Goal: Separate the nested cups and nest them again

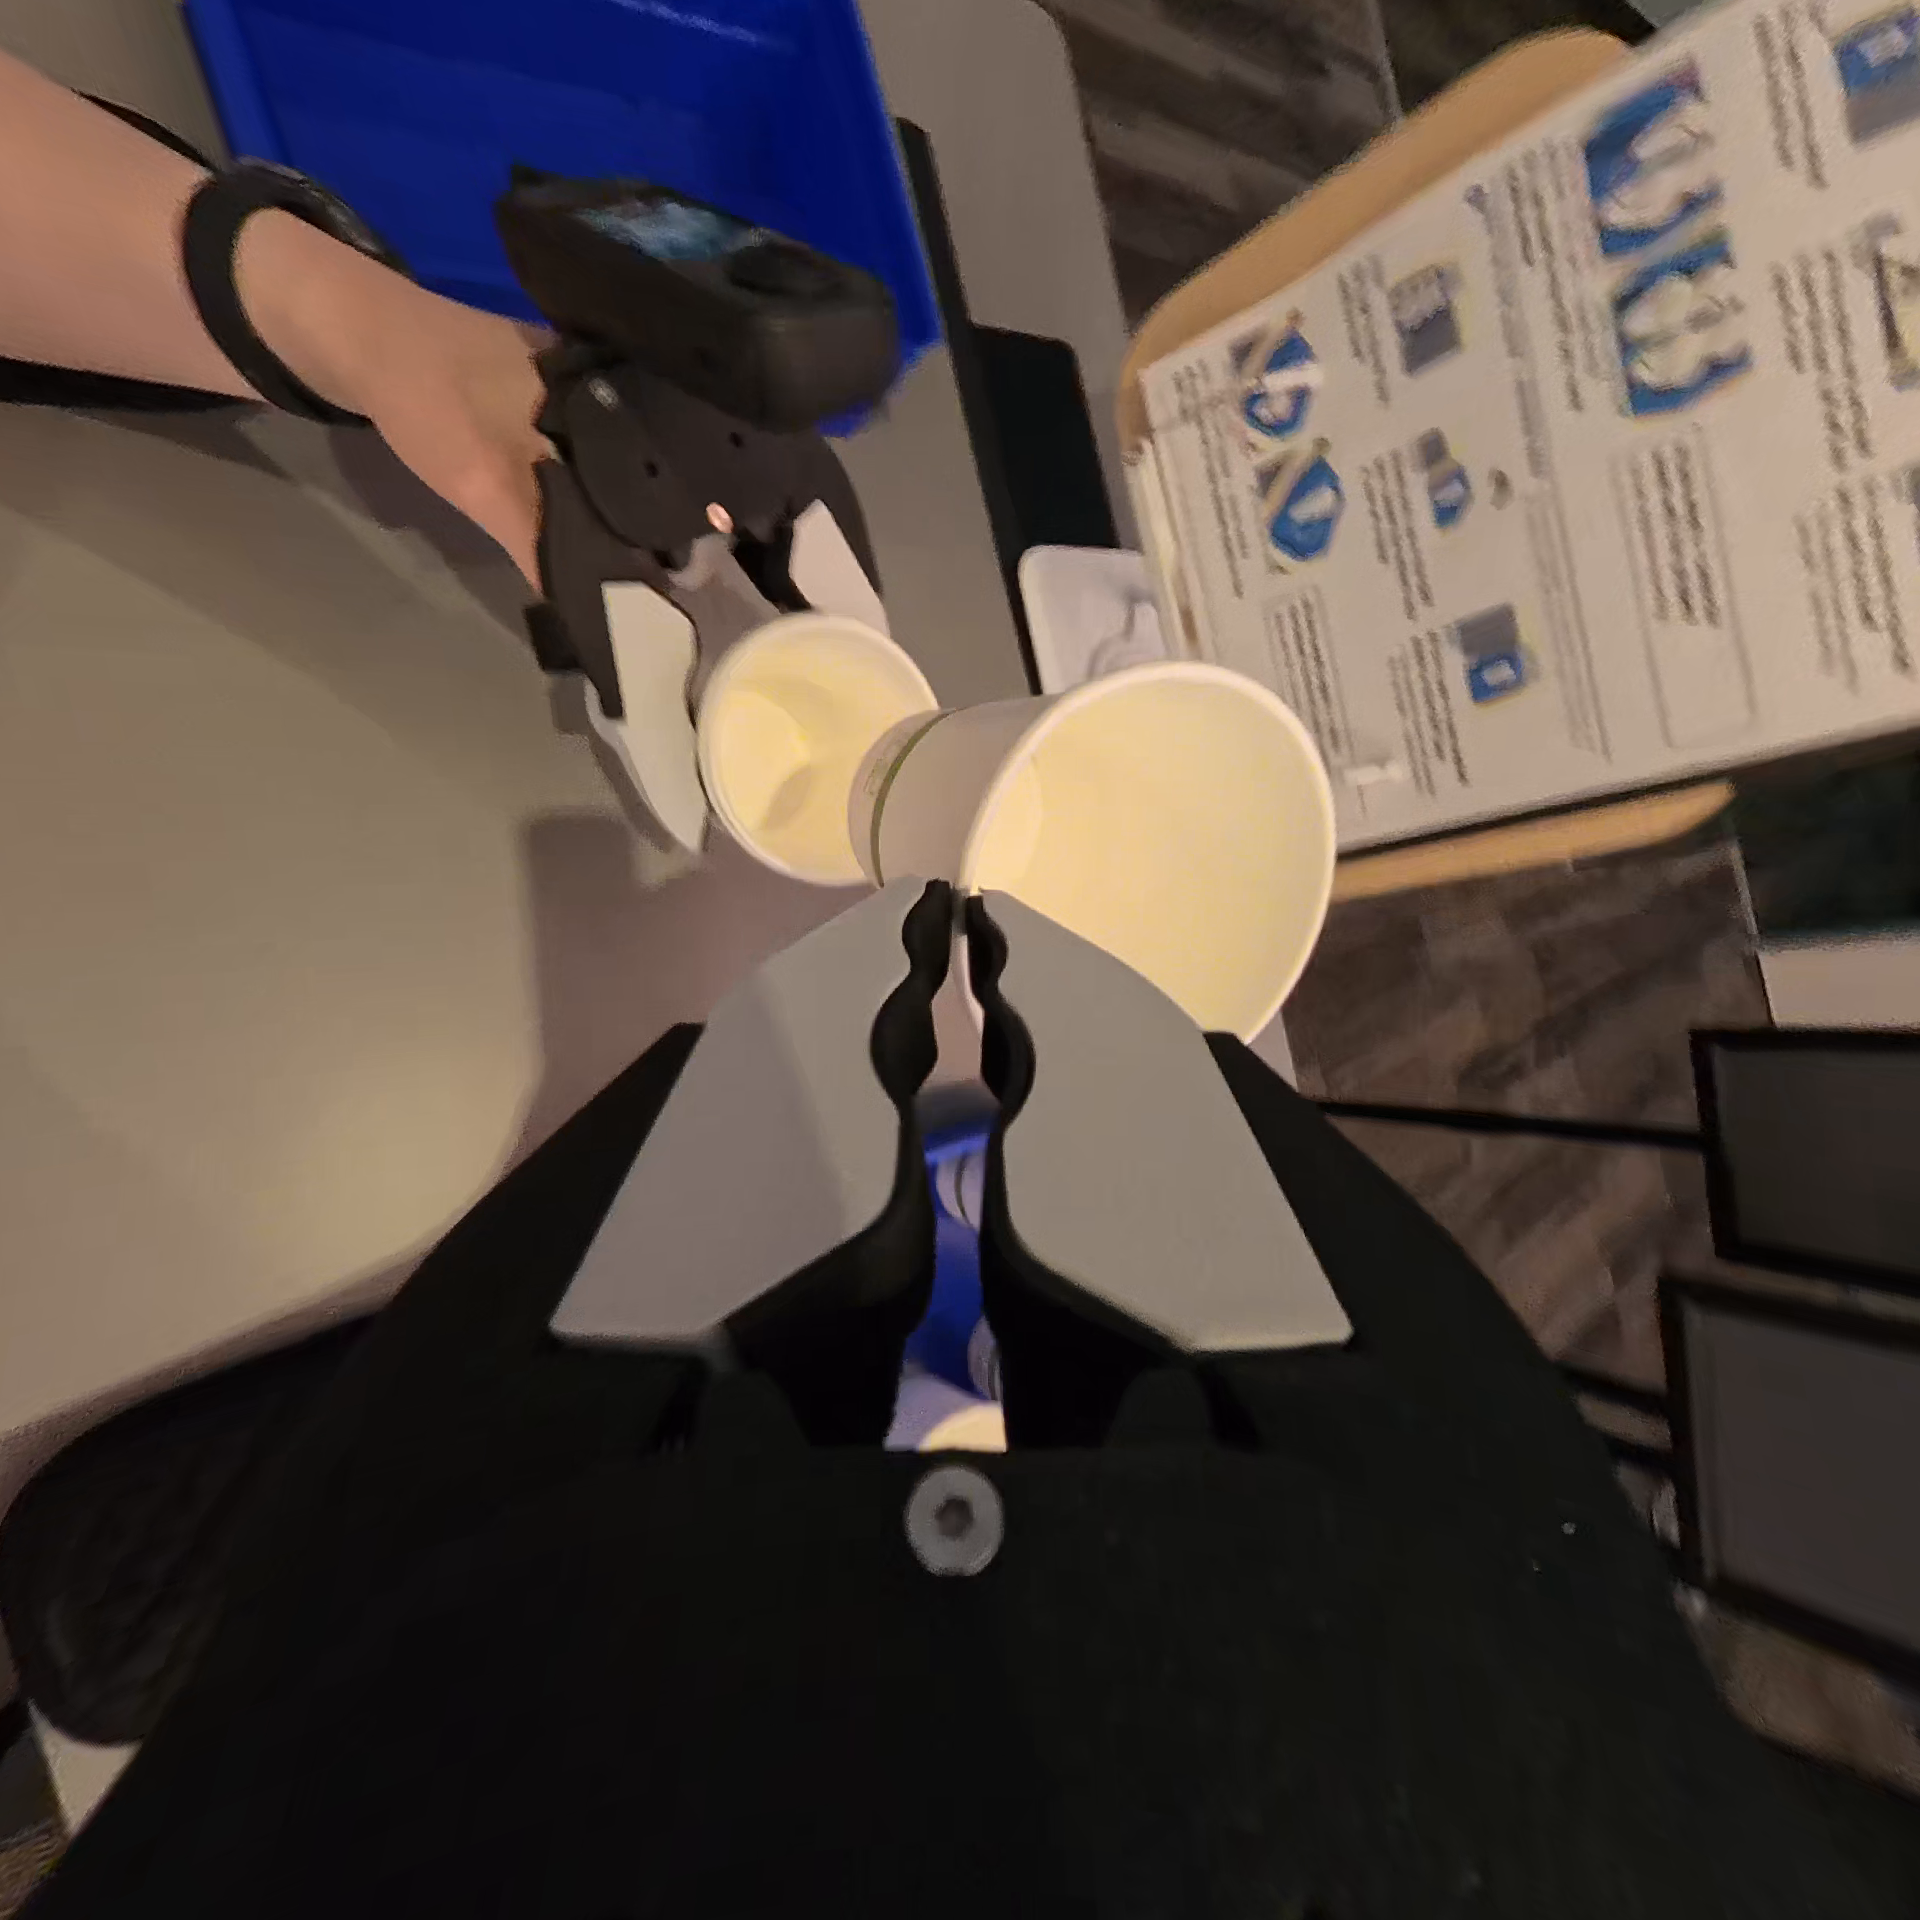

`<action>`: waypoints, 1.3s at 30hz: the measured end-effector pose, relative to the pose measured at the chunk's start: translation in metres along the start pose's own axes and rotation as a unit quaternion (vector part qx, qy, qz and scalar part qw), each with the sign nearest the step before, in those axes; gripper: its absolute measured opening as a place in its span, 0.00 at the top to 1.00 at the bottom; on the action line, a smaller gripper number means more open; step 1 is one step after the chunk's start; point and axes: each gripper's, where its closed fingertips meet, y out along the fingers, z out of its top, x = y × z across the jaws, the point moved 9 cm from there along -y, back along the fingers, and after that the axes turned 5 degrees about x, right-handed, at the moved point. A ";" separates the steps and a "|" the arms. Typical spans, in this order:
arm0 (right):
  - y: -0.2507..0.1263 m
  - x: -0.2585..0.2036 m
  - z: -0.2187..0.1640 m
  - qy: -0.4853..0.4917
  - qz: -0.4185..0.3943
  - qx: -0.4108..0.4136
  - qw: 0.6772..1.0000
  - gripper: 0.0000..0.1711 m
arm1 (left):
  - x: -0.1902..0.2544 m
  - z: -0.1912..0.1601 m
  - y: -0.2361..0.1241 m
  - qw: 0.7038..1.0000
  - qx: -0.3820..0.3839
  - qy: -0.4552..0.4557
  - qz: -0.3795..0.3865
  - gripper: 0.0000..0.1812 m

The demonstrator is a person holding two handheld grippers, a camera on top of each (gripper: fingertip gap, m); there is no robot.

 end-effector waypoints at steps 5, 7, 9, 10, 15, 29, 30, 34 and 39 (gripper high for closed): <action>-0.022 0.012 -0.067 0.060 -0.046 -0.093 0.993 0.98 | -0.004 0.001 -0.003 1.000 0.004 -0.005 0.002 0.49; -0.019 0.010 -0.100 0.077 -0.055 -0.137 0.986 0.98 | -0.004 0.002 -0.004 1.000 0.005 -0.005 0.003 0.49; -0.013 0.004 -0.128 0.096 -0.053 -0.163 0.980 0.98 | -0.004 0.002 -0.004 1.000 0.005 -0.005 0.003 0.49; -0.008 0.000 -0.141 0.104 -0.048 -0.175 0.978 0.98 | -0.004 0.002 -0.004 1.000 0.005 -0.005 0.003 0.49; 0.026 -0.021 -0.186 0.120 -0.023 -0.215 0.969 0.98 | -0.004 0.001 -0.004 1.000 0.003 -0.004 0.003 0.48; 0.087 -0.040 -0.209 0.091 0.019 -0.245 0.965 0.98 | -0.004 0.002 -0.004 1.000 0.003 -0.003 0.003 0.49; 0.088 -0.039 -0.209 0.090 0.020 -0.244 0.965 0.98 | -0.004 0.002 -0.004 1.000 0.002 -0.002 0.003 0.48; 0.093 -0.038 -0.209 0.087 0.023 -0.245 0.965 0.98 | -0.004 0.002 -0.004 1.000 0.002 -0.002 0.002 0.49; 0.096 -0.039 -0.213 0.084 0.024 -0.251 0.964 0.98 | -0.004 0.002 -0.004 1.000 0.002 -0.002 0.002 0.49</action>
